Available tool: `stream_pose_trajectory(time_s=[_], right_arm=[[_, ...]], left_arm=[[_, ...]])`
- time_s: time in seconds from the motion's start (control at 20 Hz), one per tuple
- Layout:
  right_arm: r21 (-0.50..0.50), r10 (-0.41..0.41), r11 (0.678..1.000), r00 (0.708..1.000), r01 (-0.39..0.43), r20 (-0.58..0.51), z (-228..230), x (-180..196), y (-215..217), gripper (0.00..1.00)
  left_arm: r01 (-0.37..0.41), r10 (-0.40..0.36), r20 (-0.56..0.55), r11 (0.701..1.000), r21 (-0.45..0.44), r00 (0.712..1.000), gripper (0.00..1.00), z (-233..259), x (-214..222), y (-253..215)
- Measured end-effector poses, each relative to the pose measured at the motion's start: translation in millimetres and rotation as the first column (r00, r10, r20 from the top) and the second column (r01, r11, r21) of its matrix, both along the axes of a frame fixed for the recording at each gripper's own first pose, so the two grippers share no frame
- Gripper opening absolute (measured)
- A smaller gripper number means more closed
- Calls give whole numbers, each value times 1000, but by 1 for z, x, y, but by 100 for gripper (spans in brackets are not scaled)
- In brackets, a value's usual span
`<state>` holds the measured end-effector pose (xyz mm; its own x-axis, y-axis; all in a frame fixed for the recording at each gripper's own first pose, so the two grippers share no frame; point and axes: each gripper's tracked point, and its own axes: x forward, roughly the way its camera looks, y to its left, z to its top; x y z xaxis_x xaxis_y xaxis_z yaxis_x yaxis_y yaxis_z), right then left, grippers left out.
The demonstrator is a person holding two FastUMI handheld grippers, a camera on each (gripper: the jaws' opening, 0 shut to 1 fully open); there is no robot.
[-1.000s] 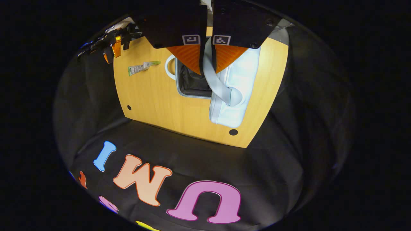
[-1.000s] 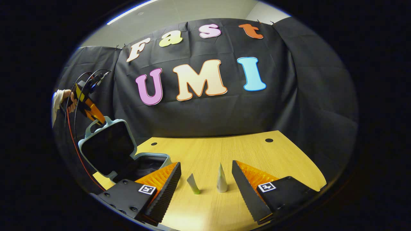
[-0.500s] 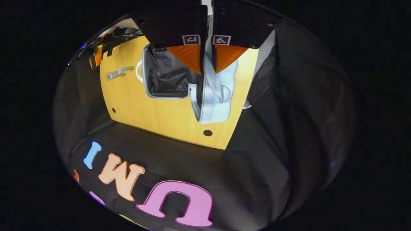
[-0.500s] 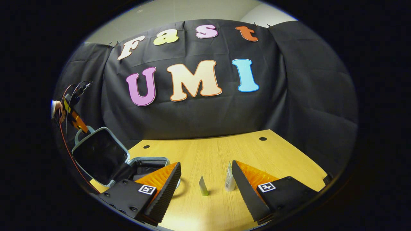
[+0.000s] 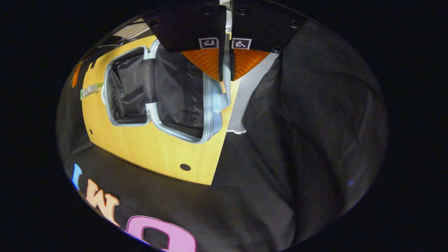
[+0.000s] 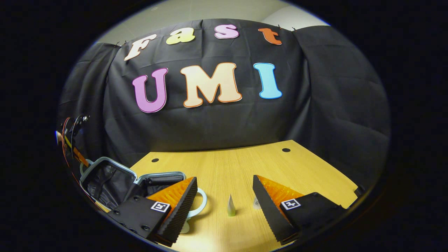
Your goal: First open the suitcase, pack the skin care products into it, and then close the suitcase.
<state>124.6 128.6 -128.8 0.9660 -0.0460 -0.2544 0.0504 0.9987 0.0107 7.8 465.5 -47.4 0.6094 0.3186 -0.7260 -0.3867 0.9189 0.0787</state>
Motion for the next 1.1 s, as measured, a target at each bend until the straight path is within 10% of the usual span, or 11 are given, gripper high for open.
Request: stream_pose_trajectory(time_s=[0.6,0.7,0.85,1.1], right_arm=[[-61,-81,995,996,84,40,15,13,-18,99],[-57,-100,993,994,102,40,19,14,-31,99],[-66,-121,990,992,124,44,21,18,-52,99],[-48,-82,995,996,83,23,8,29,-76,99]], left_arm=[[-75,76,-86,997,10,993,6,-92,2,49],[-63,64,-72,998,22,995,21,-87,2,43],[-73,78,-56,994,87,995,70,-75,-7,36],[-76,70,60,992,98,996,84,-34,-23,-39]])
